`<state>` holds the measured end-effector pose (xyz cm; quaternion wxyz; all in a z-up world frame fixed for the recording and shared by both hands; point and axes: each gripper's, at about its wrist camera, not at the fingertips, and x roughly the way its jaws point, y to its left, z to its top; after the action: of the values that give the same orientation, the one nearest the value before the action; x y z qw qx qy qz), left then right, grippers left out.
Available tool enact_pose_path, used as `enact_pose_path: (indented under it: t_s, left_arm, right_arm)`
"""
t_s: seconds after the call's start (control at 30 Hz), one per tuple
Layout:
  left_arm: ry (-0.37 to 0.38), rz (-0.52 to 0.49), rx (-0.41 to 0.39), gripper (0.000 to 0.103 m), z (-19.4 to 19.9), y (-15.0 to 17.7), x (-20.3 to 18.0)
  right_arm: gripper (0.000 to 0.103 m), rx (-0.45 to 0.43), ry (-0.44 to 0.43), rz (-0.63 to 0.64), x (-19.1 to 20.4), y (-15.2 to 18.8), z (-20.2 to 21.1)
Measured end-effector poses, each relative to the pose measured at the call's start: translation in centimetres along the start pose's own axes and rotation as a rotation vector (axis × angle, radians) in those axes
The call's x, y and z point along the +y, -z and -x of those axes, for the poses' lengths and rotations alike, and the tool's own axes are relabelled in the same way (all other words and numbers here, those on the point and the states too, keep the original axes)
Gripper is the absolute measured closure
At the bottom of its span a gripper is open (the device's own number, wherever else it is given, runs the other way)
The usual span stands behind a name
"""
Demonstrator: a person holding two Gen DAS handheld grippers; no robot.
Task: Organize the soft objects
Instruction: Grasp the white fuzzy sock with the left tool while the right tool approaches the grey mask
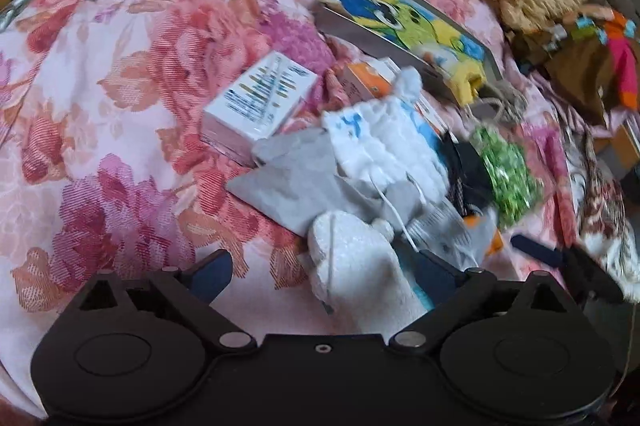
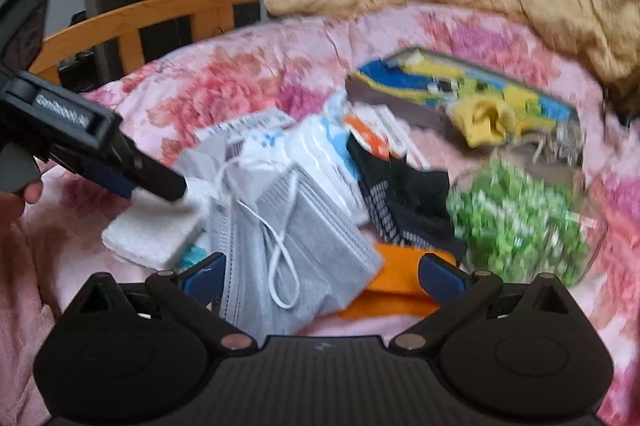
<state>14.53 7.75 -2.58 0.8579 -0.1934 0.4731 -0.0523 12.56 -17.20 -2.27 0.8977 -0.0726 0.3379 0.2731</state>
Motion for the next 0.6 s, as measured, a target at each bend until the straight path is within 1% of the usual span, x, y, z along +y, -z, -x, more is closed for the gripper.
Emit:
enact_pose_path:
  t_s: [0.07, 0.17, 0.27, 0.3, 0.43, 0.53, 0.6]
  left_arm:
    - [0.015, 0.048, 0.007, 0.011, -0.1, -0.2, 0.6]
    - [0.051, 0.119, 0.049, 0.016, -0.6, -0.1, 1.3]
    - [0.093, 0.167, 0.084, 0.022, -1.0, 0.3, 1.6]
    - [0.101, 0.176, 0.088, 0.024, -1.1, 0.3, 1.7]
    - [0.098, 0.192, 0.073, 0.030, -0.8, 0.4, 1.6]
    - [0.123, 0.214, 0.077, 0.039, -0.6, 0.5, 1.8]
    - [0.136, 0.221, 0.079, 0.048, -0.5, 0.4, 2.0]
  right_arm:
    - [0.000, 0.024, -0.039, -0.057, -0.8, 0.0, -0.5]
    - [0.000, 0.052, -0.102, -0.149, -1.9, 0.0, -1.2]
    - [0.001, 0.053, -0.146, -0.204, -2.5, 0.1, -1.3]
    - [0.003, 0.050, -0.153, -0.208, -2.6, 0.1, -1.2]
    - [0.010, 0.040, -0.171, -0.171, -1.7, -0.1, -0.9]
    - [0.015, 0.020, -0.168, -0.099, -0.6, -0.1, -0.4]
    - [0.018, 0.008, -0.172, -0.053, 0.3, 0.0, -0.1]
